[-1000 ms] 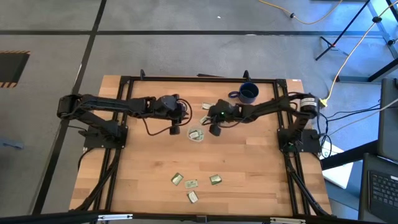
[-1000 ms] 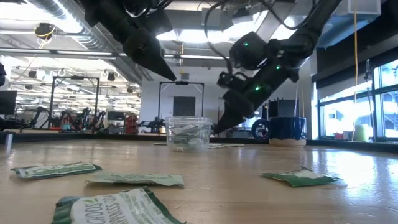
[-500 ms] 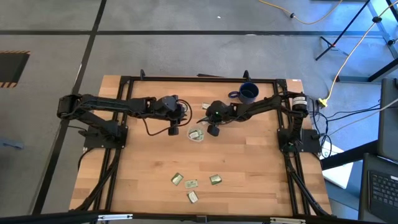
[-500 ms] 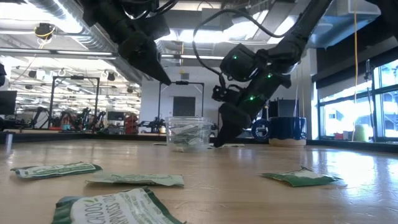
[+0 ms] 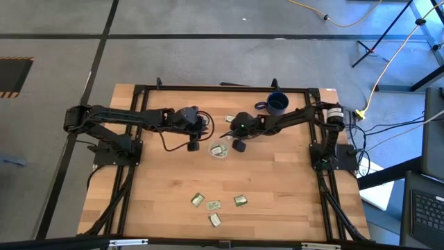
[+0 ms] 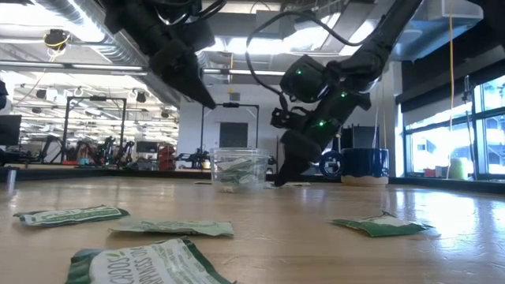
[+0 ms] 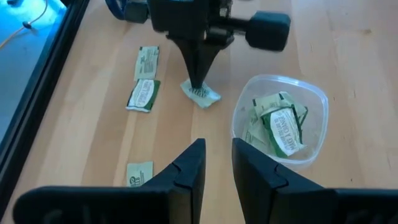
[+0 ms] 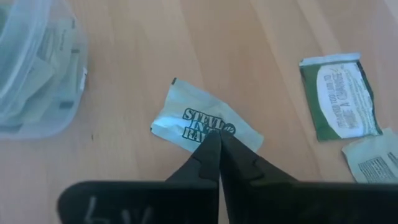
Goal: Pick and place Stevia / Truvia into bins
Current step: Put the light green stevia packet into the container
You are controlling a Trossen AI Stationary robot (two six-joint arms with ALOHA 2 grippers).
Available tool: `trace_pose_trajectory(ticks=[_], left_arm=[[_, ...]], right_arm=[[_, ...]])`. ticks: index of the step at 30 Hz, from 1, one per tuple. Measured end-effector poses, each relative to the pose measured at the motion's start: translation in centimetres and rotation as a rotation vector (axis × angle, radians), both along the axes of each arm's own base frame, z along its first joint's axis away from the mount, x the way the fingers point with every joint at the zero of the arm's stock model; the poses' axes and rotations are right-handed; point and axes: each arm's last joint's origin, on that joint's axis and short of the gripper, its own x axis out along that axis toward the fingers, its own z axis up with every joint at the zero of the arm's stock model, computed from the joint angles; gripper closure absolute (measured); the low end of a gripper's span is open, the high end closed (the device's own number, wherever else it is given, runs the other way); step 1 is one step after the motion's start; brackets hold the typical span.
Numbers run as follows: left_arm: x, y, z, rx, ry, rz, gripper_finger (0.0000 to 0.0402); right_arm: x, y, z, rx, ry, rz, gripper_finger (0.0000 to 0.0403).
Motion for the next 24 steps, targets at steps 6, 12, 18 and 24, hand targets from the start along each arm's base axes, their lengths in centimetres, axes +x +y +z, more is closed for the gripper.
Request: trace_pose_trajectory(ticks=[6, 12, 18, 24], left_arm=[[-0.3, 0.3, -0.3, -0.002, 0.042, 0.018, 0.0327], [-0.8, 0.8, -1.0, -0.006, 0.066, 0.040, 0.0327], [-1.1, 1.4, -1.6, -0.033, 0.076, 0.089, 0.0327], [-1.1, 1.4, -1.5, -0.031, 0.065, 0.086, 0.0327]], right_arm=[[-0.5, 0.5, 2.5, -0.010, -0.031, 0.012, 0.0400], [-0.7, 2.3, 5.9, -0.032, -0.131, 0.067, 0.0401], [-0.1, 5.0, 7.9, -0.049, -0.258, 0.146, 0.0401], [0.4, 6.7, 8.2, -0.052, -0.313, 0.197, 0.0401]])
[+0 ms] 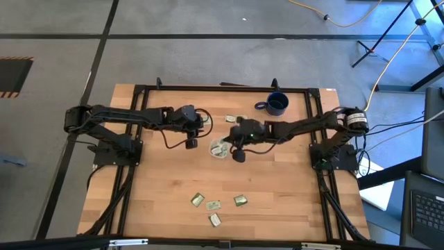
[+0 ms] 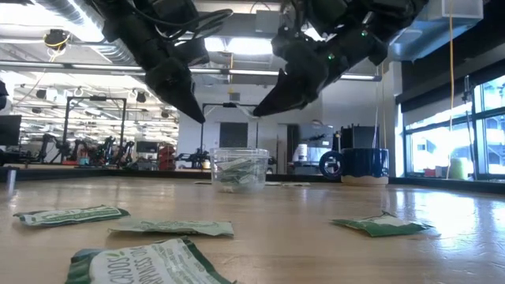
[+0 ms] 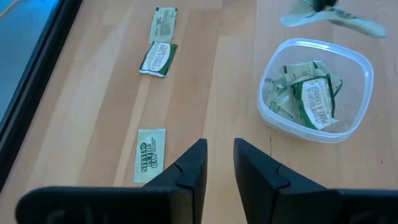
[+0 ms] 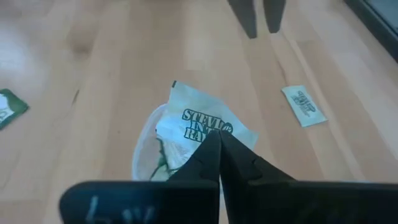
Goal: Pick and place Stevia / Truvia into bins
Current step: Put the light green stevia packet into the container
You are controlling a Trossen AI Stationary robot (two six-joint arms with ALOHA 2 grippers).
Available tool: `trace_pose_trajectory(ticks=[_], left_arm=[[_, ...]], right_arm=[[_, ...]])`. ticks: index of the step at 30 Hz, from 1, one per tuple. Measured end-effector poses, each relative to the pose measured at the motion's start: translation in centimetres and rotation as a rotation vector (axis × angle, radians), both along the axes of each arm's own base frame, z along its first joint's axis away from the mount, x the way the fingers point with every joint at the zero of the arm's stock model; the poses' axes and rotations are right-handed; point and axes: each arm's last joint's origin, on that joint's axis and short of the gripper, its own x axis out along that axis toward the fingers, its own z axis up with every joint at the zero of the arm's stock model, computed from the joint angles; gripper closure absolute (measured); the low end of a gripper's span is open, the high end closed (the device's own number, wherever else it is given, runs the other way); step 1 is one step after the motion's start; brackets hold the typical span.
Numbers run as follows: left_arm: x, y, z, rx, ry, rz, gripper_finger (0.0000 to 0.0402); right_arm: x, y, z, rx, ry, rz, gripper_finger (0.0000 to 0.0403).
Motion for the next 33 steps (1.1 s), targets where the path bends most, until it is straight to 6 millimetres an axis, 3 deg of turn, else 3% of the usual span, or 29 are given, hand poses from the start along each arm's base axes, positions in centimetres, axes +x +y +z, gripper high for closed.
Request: trace_pose_trajectory(ticks=[7, 12, 22, 33], left_arm=[[0.0, 0.0, 0.0, -0.002, -0.001, 0.001, 0.0327], [0.0, 0.0, 0.0, -0.012, -0.005, 0.012, 0.0327], [0.0, 0.0, 0.0, -0.014, -0.004, 0.014, 0.0327], [0.0, 0.0, 0.0, -0.014, 0.000, 0.013, 0.0327]], right_arm=[[0.1, 0.1, 0.2, 0.003, 0.009, 0.001, 0.0402], [1.6, 0.2, 0.4, -0.015, 0.098, 0.021, 0.0402], [4.0, 0.1, -2.3, -0.013, 0.286, 0.029, 0.0402], [3.8, 0.1, -3.4, -0.006, 0.358, 0.028, 0.0403]])
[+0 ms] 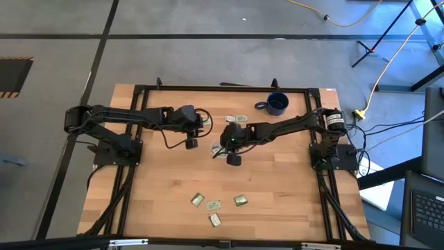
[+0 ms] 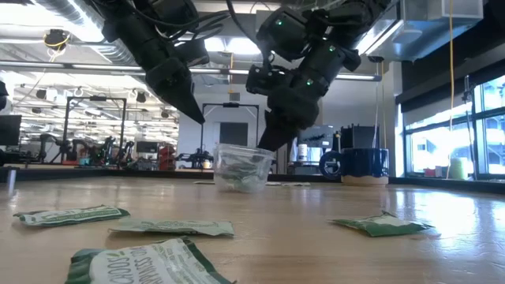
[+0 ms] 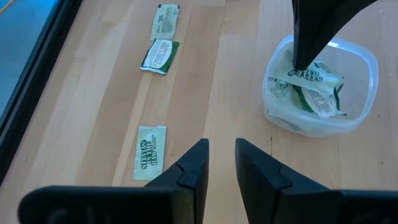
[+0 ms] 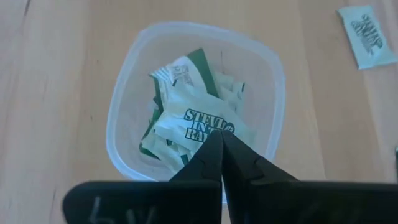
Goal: Pick and place Stevia / Truvia into bins
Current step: Put the light green stevia packet into the container, then put the top left light green stevia packet into the container
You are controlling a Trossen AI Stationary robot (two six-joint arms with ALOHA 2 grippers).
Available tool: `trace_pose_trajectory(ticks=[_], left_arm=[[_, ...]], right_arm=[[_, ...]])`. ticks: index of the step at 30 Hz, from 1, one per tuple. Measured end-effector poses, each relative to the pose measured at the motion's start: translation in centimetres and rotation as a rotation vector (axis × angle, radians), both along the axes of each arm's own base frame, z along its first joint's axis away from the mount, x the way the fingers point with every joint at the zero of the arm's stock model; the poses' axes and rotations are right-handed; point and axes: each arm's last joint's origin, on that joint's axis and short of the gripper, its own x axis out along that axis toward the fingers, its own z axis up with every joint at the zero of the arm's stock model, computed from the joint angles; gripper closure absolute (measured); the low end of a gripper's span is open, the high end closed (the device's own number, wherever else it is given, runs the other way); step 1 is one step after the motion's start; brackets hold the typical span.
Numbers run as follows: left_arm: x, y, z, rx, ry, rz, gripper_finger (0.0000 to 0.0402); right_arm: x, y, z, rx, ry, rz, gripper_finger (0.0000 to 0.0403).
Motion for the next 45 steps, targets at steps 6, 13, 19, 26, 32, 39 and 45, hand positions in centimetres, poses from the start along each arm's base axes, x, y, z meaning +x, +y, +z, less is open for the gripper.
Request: trace_pose_trajectory(ticks=[6, 13, 19, 26, 32, 39, 45], left_arm=[[0.0, 0.0, 0.0, 0.000, 0.000, 0.000, 0.0327], [0.0, 0.0, 0.0, -0.001, -0.001, 0.002, 0.0327], [0.1, 0.0, 0.1, 0.002, -0.012, 0.001, 0.0327], [0.1, 0.0, 0.1, 0.007, -0.019, 0.002, 0.0327], [0.1, 0.0, 0.1, 0.008, -0.019, 0.002, 0.0327], [0.1, 0.1, -0.5, 0.023, -0.058, -0.001, 0.0327], [-0.5, 1.3, -2.0, 0.055, -0.106, 0.051, 0.0327]], right_arm=[[-0.1, 0.0, -0.1, -0.008, 0.011, 0.012, 0.0403], [0.0, 0.0, 0.0, -0.011, 0.002, 0.016, 0.0395], [0.0, 0.0, 0.0, -0.012, 0.002, 0.017, 0.0376], [0.2, 0.0, 0.4, -0.013, -0.007, 0.017, 0.0325], [0.5, 0.0, 2.0, -0.017, -0.011, 0.021, 0.0292], [-1.7, 0.1, 5.4, -0.014, -0.080, 0.003, 0.0292], [-5.2, 0.2, 7.0, -0.001, -0.231, -0.024, 0.0291]])
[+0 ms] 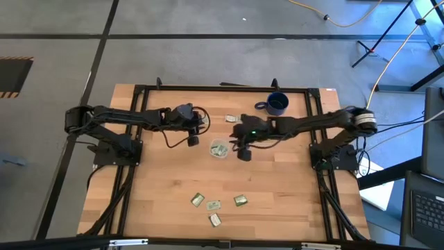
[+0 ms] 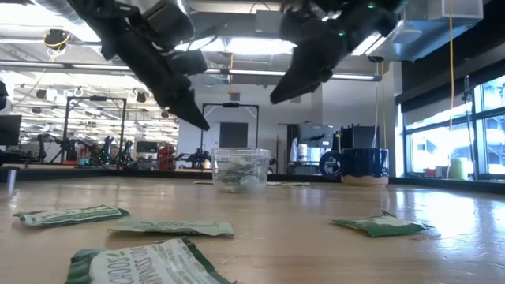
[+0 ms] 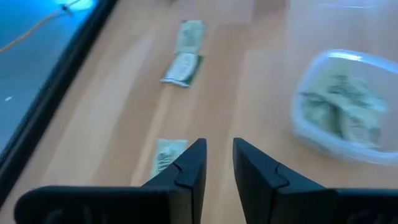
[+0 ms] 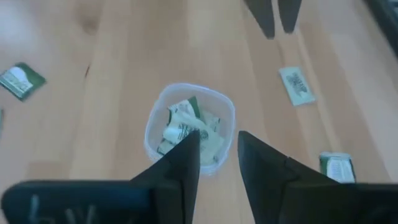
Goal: Pick and place Stevia / Truvia into bins
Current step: Put the top left light green stevia packet into the container
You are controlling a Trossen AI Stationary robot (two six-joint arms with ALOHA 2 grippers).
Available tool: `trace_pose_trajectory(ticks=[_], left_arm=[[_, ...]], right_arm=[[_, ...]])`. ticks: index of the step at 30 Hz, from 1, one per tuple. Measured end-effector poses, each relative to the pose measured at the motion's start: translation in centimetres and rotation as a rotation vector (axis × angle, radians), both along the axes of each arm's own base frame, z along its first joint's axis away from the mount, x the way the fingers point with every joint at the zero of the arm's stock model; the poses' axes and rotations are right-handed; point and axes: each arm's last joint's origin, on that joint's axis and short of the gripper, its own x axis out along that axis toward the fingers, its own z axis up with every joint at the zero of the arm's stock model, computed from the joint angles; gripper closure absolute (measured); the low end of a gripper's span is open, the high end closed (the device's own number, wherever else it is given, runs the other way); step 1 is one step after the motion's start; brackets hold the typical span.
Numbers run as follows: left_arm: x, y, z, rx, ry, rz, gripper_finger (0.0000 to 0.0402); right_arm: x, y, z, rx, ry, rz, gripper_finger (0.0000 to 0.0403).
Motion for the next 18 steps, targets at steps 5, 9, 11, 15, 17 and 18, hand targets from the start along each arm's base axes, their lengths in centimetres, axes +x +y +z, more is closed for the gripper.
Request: trace_pose_trajectory(ticks=[5, 9, 11, 15, 17, 18], left_arm=[[-0.3, 2.2, 0.0, -0.002, -0.049, 0.066, 0.0327], [-0.2, 4.0, -1.0, -0.008, 0.000, 0.106, 0.0327], [0.0, 4.8, -1.9, -0.047, 0.027, 0.099, 0.0327], [0.9, 6.3, -3.9, -0.107, 0.084, 0.105, 0.0327], [1.2, 6.7, -4.8, -0.123, 0.113, 0.111, 0.0327], [1.5, 6.9, -5.2, -0.127, 0.128, 0.109, 0.0327]], right_arm=[[-2.3, 0.1, -0.6, 0.023, -0.100, -0.023, 0.0291], [-2.9, 0.1, -1.2, 0.024, -0.164, -0.024, 0.0291], [-3.0, 0.1, -1.5, 0.023, -0.170, -0.025, 0.0291], [-3.0, 0.0, -1.7, 0.019, -0.169, -0.024, 0.0291], [-2.9, 0.0, -1.6, 0.016, -0.176, -0.023, 0.0291], [-2.9, -0.1, -1.6, 0.016, -0.177, -0.026, 0.0291]])
